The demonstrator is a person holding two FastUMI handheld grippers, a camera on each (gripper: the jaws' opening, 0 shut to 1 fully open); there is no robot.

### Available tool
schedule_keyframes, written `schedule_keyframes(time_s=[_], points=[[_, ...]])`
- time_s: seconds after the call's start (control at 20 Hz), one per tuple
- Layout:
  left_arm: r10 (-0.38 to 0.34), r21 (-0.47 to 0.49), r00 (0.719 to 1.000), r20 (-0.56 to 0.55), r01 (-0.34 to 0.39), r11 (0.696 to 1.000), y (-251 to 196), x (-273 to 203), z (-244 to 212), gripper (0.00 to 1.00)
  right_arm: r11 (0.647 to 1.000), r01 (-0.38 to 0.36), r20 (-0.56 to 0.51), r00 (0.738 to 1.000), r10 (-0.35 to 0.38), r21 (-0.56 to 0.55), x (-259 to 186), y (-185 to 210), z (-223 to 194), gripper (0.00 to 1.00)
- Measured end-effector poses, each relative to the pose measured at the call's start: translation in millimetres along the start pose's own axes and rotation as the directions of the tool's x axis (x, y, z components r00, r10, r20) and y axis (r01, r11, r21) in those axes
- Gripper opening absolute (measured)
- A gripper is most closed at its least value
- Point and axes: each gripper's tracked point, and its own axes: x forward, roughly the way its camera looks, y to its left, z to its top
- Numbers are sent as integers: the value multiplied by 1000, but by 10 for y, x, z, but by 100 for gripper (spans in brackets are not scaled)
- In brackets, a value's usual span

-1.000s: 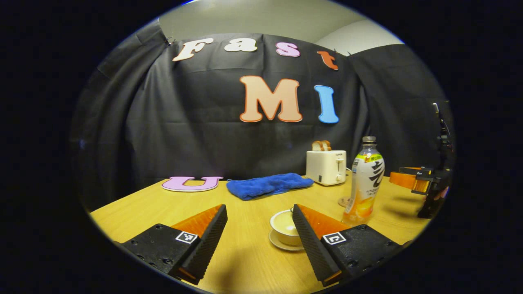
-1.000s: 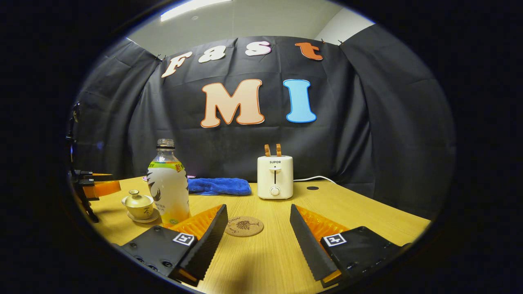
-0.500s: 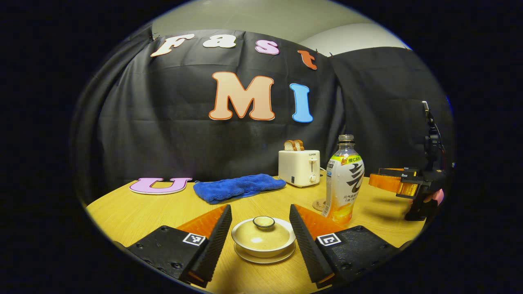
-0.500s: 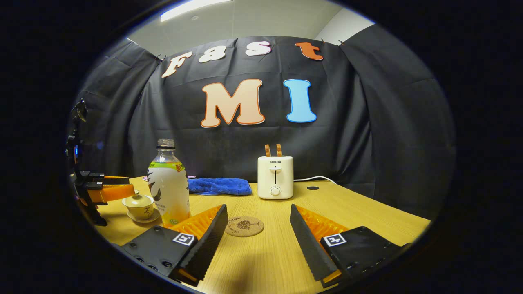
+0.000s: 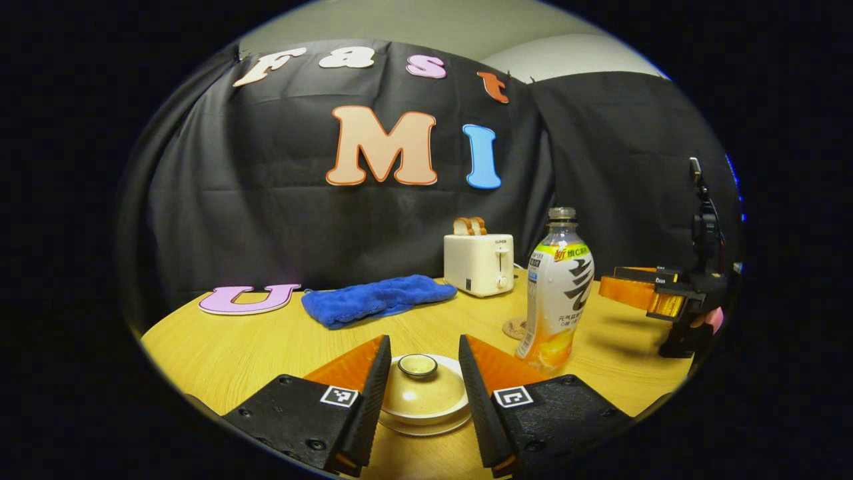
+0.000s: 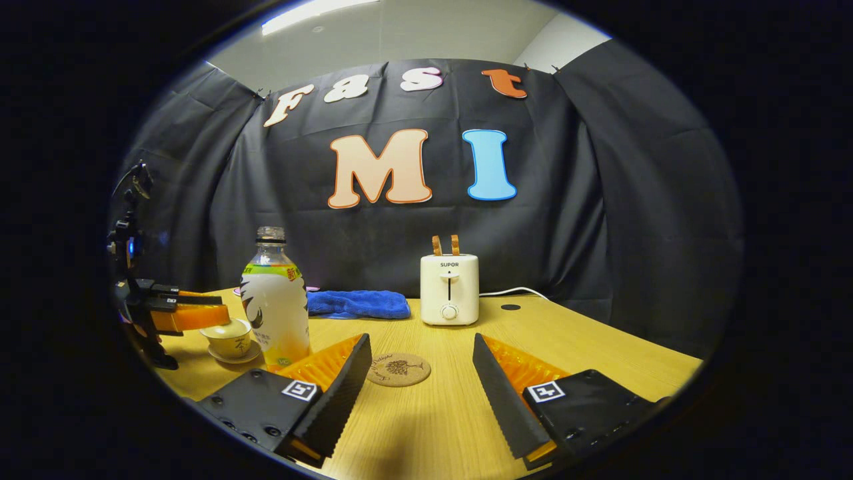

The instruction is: Open the teacup lid with one hand, grasp the water bottle and pour water into the teacup with the other hand; after pouring, place the water bottle on the coaster and then close the teacup lid.

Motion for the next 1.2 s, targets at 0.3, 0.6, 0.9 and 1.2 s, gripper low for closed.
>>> schedule_keyframes(time_s=[0.3,0.6,0.9,1.2], points=[[25,11,998,-54,-25,1000,48,51,-56,49,1000,-1,1,1000,1,0,5,0,1,94],[31,3,998,-50,-31,1000,63,52,-54,29,1000,-1,1,1000,1,0,11,3,-6,97],[83,-17,997,-1,-83,996,163,-21,30,28,1000,-4,1,1000,4,1,12,4,-5,94],[150,-28,985,83,-148,989,248,-99,136,28,995,-95,-4,995,95,5,7,186,-23,94]])
